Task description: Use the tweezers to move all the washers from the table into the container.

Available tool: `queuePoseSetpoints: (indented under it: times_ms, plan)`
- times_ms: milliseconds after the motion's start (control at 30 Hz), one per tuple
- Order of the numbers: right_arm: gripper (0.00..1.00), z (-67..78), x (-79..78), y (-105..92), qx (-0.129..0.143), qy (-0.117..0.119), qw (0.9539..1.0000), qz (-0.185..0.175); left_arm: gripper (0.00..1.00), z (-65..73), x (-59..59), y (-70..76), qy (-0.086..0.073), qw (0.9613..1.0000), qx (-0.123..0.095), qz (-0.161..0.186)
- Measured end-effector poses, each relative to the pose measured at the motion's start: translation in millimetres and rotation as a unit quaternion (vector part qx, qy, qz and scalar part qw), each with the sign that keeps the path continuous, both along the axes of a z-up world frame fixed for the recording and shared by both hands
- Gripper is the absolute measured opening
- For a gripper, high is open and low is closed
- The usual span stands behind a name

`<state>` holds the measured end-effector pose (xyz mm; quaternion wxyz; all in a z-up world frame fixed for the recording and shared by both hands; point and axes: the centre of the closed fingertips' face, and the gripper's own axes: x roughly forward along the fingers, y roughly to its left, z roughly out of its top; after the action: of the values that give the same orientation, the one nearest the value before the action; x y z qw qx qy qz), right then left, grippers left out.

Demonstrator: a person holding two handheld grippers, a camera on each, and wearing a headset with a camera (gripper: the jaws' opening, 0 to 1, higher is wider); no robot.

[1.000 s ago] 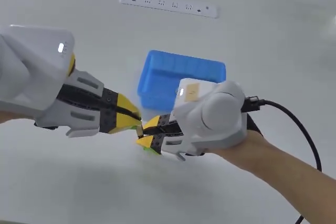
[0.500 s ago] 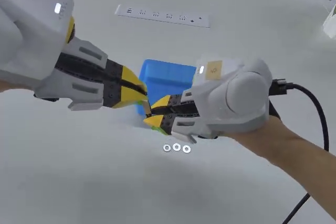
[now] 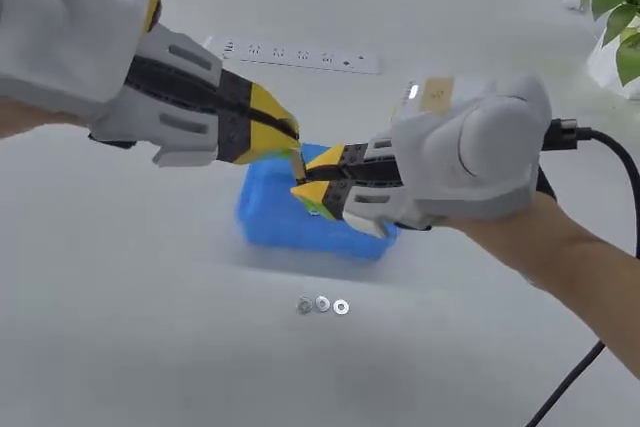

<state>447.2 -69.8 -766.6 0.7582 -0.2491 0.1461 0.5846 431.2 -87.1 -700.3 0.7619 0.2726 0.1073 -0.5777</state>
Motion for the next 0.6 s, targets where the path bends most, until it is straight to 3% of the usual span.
queuePoseSetpoints:
  times_ms: [267,600]
  plan:
    - [0.1,-17.8,18.8,-8.0,-0.017,0.002,0.9998,-0.011,0.06,-19.0,21.8,-6.5,0.015,0.9999,-0.003,-0.006]
    - [0.1,-45.7,35.1,-13.4,-0.044,0.007,0.9989,-0.016,0.06,-46.2,39.3,-12.2,0.042,0.9991,0.002,-0.011]
